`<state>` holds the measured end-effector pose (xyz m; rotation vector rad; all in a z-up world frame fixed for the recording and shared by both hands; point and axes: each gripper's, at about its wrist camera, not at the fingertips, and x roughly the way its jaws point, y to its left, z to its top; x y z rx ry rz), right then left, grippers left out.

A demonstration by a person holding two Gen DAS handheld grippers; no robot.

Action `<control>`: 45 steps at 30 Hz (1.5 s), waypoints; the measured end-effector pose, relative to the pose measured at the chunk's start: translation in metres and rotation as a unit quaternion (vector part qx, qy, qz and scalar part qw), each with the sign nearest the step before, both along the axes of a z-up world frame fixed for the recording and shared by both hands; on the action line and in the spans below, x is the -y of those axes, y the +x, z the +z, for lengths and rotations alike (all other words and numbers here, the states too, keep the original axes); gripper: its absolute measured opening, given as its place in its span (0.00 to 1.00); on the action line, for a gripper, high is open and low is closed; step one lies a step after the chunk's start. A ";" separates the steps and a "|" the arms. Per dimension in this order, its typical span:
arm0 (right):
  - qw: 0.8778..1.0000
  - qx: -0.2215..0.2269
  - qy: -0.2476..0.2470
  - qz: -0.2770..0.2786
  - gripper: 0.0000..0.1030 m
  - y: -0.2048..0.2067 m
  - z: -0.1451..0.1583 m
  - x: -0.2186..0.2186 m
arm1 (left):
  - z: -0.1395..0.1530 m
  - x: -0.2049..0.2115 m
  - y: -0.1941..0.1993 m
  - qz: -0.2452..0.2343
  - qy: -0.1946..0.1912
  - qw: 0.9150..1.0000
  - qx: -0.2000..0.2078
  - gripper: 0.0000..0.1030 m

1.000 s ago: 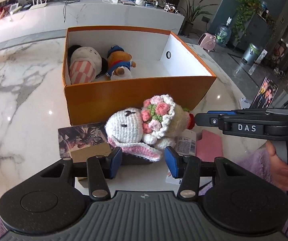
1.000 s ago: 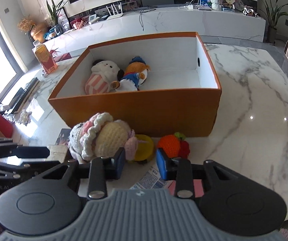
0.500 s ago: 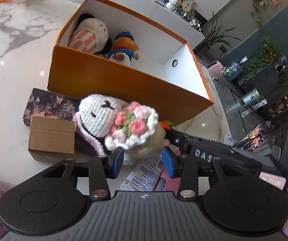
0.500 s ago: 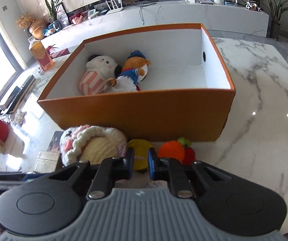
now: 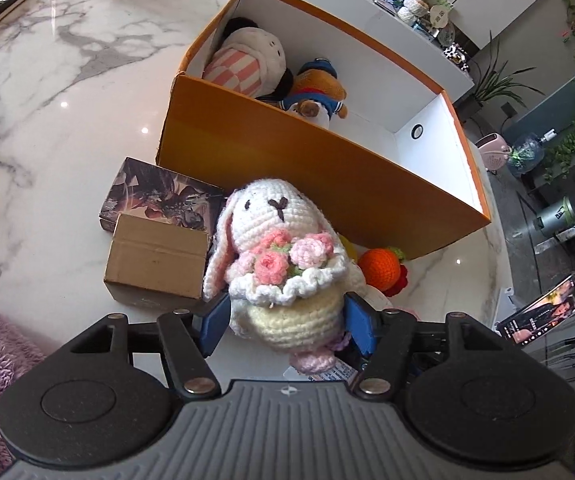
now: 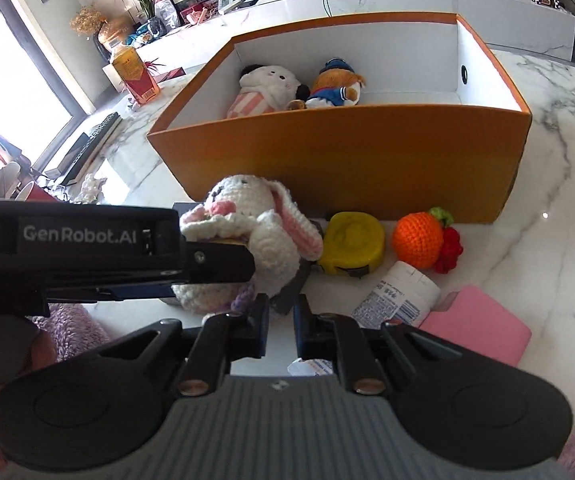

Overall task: Organize objects
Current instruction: 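Grasp the crocheted bunny with the left gripper while the right grasps the orange fruit, then lift the bunny and orange fruit and carry both over the box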

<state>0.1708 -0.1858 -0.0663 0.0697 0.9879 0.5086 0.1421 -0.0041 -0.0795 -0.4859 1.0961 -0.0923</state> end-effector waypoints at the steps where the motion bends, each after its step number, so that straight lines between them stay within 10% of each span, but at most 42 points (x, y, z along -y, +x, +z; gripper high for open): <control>1: 1.000 0.001 -0.004 -0.004 0.16 0.001 0.001 0.002 | -0.002 0.000 0.002 0.002 -0.001 1.000 -0.003 0.71; 21: 0.993 0.017 -0.099 -0.068 0.51 0.074 -0.026 0.031 | -0.004 0.005 0.009 -0.019 0.002 1.000 0.001 0.62; 34: 0.992 0.013 -0.111 -0.058 0.52 0.082 -0.039 0.025 | -0.004 0.000 0.011 -0.031 -0.015 0.999 -0.004 0.51; 45: 0.992 0.074 -0.094 -0.034 0.52 0.048 0.014 0.021 | 0.009 -0.005 -0.002 -0.039 -0.030 0.999 0.017 0.48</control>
